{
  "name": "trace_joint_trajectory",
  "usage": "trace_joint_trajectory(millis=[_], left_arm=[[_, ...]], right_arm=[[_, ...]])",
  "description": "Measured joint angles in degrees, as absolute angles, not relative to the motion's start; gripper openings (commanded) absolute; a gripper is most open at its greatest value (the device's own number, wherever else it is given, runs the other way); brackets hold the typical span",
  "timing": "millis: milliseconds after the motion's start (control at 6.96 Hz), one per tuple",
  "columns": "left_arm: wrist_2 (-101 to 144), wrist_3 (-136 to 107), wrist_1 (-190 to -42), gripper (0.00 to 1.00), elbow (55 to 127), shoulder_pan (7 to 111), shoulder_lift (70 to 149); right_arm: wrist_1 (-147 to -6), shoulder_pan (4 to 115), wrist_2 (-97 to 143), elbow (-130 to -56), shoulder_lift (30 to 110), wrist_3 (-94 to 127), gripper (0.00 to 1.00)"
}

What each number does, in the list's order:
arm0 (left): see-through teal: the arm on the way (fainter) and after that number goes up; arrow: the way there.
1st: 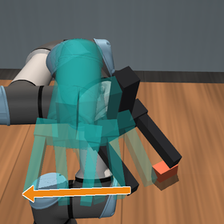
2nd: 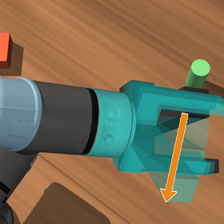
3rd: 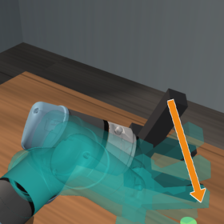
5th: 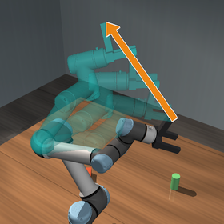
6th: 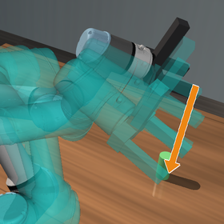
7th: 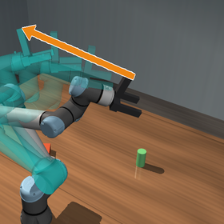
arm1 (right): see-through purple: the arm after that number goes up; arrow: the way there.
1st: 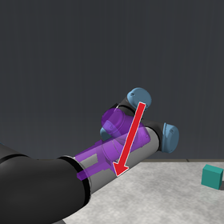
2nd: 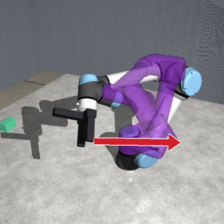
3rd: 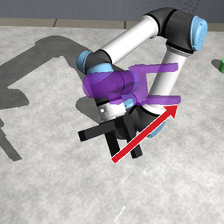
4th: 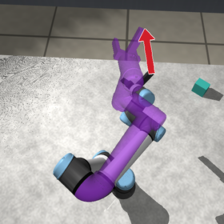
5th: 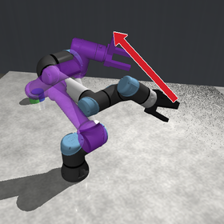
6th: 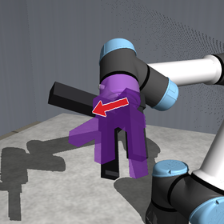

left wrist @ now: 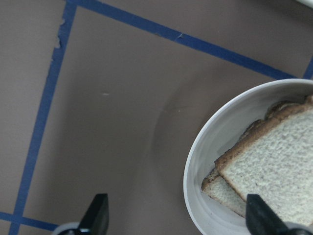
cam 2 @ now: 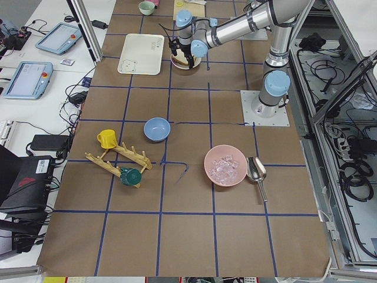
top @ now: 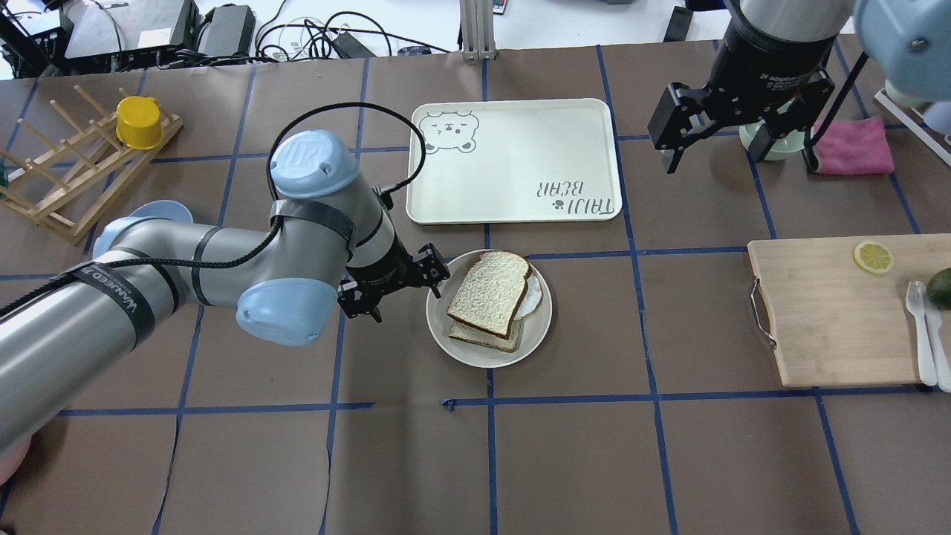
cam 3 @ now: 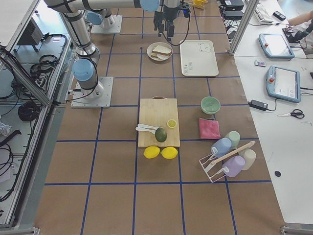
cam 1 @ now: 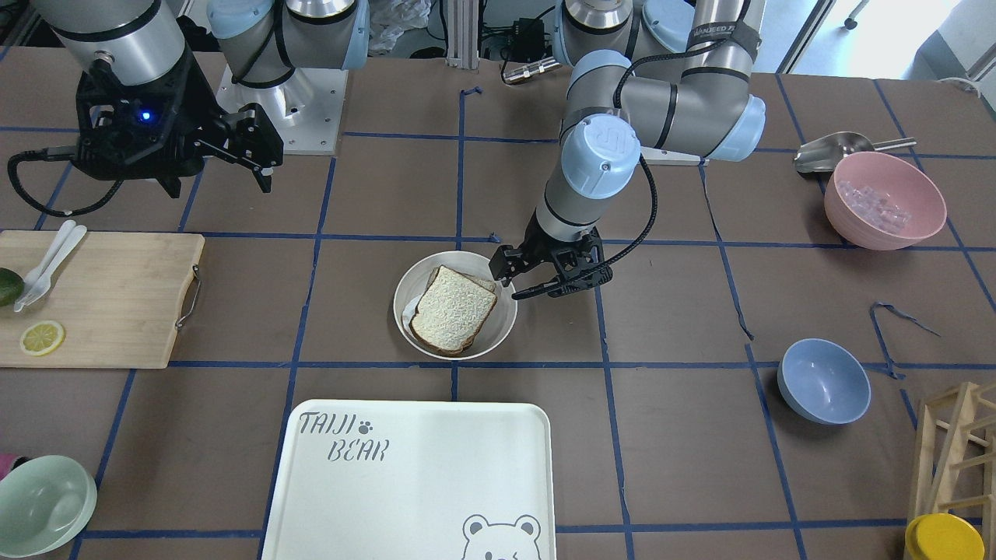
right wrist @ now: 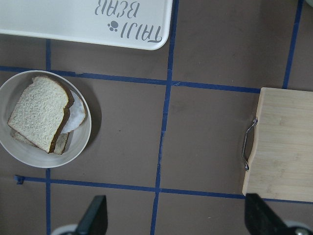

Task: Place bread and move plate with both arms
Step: 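Lower the left gripper and grip the white plate's rim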

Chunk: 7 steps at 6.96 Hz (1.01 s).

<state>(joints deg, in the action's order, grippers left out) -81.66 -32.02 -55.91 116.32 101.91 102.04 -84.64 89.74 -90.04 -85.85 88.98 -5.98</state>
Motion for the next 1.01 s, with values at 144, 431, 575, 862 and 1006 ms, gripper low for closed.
trace_joint_trajectory(millis=[144,431,575,862,1006], left_arm=[[-81.6,-33.4,-54.2,1.00,117.9,102.8,103.0],[-81.5,-34.5,-53.4,0.85,119.6,103.4,103.5],[-81.5,-34.7,-53.3,0.75,120.2,103.5,103.9],[-81.5,-35.7,-51.5,0.42,120.3,103.5,105.1],[-81.5,-36.2,-50.1,0.23,120.2,103.5,105.9]], right_arm=[[-84.6,89.7,-90.0,-85.9,89.2,-6.0,1.00],[-84.6,89.7,-89.9,-85.9,89.7,-6.0,1.00],[-84.6,89.7,-89.9,-85.9,89.7,-6.0,1.00],[-84.6,89.7,-89.9,-86.0,89.8,-6.0,1.00],[-84.6,89.7,-89.9,-86.0,89.8,-6.0,1.00]])
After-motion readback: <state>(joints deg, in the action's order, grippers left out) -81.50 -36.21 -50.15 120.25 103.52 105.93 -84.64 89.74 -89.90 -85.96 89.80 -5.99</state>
